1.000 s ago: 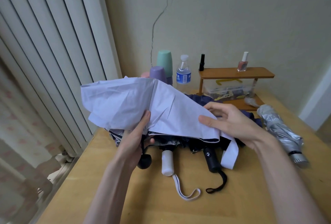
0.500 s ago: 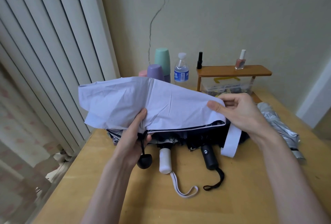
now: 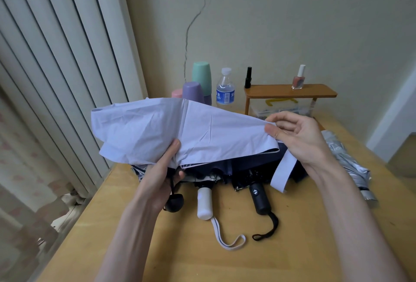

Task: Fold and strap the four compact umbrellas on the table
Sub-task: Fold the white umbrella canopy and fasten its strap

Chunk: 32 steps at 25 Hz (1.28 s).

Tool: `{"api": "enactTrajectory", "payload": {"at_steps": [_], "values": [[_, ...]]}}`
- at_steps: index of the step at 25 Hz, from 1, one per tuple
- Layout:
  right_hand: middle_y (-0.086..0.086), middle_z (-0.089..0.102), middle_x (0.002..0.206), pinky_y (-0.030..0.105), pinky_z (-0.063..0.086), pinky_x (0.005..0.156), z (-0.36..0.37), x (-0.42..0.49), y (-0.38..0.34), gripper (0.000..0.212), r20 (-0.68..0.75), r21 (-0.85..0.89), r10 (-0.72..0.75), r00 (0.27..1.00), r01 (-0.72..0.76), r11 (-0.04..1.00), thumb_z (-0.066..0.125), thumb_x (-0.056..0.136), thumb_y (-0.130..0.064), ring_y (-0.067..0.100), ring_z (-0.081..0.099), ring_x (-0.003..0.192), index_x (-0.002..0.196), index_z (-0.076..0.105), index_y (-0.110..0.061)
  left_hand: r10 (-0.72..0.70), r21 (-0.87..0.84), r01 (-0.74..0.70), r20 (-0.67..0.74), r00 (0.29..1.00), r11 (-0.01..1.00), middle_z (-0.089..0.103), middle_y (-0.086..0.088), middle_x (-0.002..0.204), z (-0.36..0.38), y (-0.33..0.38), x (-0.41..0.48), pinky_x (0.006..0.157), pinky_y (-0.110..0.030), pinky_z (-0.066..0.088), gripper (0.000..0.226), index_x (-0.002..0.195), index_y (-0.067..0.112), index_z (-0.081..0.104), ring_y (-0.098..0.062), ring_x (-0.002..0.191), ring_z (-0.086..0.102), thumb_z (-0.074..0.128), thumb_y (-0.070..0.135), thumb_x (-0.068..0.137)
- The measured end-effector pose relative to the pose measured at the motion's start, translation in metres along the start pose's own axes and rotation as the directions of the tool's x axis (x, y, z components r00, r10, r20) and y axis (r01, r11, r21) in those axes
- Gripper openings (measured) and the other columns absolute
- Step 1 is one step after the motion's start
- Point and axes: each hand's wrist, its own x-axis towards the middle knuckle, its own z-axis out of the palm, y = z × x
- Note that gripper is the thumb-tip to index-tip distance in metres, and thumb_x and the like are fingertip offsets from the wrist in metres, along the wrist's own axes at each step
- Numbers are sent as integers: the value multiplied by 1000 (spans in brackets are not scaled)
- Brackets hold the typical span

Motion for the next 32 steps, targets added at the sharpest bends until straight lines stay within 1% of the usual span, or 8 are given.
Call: {"api": "enactTrajectory", "payload": {"at_steps": [4, 7, 10, 13, 20, 23, 26, 32], "values": [[8, 81, 106, 38, 56, 102, 6, -1, -4, 35, 30, 130, 28, 999, -31, 991, 76, 94, -15, 22, 76, 107, 129, 72, -22, 25, -7, -25, 78, 997, 1000, 78, 1, 120, -1, 0, -3, 72, -28, 63, 48, 128, 16, 71, -15, 102, 77, 80, 30, 83], [4, 80, 114, 37, 56, 104, 9, -3, -5, 35, 37, 66, 148, 988, -150, 987, 80, 87, -47, 20, 75, 107, 114, 80, -25, 51, 6, -52, 111, 993, 999, 78, -2, 121, -3, -1, -2, 76, -29, 63, 49, 131, 15, 69, -16, 107, 76, 79, 22, 84], [14, 81, 103, 24, 61, 76, 11, -3, -4, 19, -18, 96, 179, 984, -177, 980, 80, 88, -33, 17, 78, 84, 96, 82, -16, 24, 19, -26, 88, 996, 999, 79, 1, 113, -6, -2, 1, 72, -22, 61, 40, 124, 12, 73, -11, 98, 77, 80, 24, 86], [12, 81, 101, 27, 60, 77, 9, -3, -11, 23, 10, 183, 126, 992, -126, 975, 80, 83, -25, 22, 74, 88, 103, 80, -13, -11, 18, 10, 96, 995, 1000, 76, -1, 102, -8, -6, 6, 60, -18, 56, 36, 111, 7, 77, -12, 79, 70, 81, 30, 84], [0, 80, 90, 22, 60, 73, 27, 3, -78, 15, 439, 368, -164, 884, -10, 930, 78, 84, -10, 10, 73, 80, 94, 86, -18, -15, 137, -35, 343, 939, 990, 73, -3, 87, -12, -3, 1, 55, -17, 48, 55, 94, 8, 79, -8, 70, 69, 104, 37, 56], [2, 81, 100, 23, 59, 82, 60, 31, -119, 27, 608, 257, -216, 764, 68, 964, 69, 89, -1, 13, 76, 94, 107, 83, -15, -54, 300, -58, 352, 935, 952, 76, -4, 84, -4, -4, -2, 68, -23, 53, 21, 85, 8, 80, -13, 74, 69, 95, 14, 71], [2, 81, 101, 20, 58, 81, 114, 50, -149, 24, 689, 19, -141, 711, 177, 984, 78, 88, -5, 10, 76, 92, 112, 77, -10, -107, 372, -37, 359, 927, 927, 79, -14, 105, 11, -1, -8, 92, -41, 58, 63, 105, -1, 77, -30, 100, 75, 102, 39, 63], [-11, 60, 60, 15, 37, 55, 203, 80, -149, 21, 648, -294, -158, 745, 436, 851, 86, 86, -37, 2, 49, 56, 83, 82, -16, -116, 364, -18, 344, 932, 931, 44, 14, 62, 30, -2, -17, 53, -14, 35, 38, 72, 29, 55, -4, 53, 39, 85, 47, 86]]}}
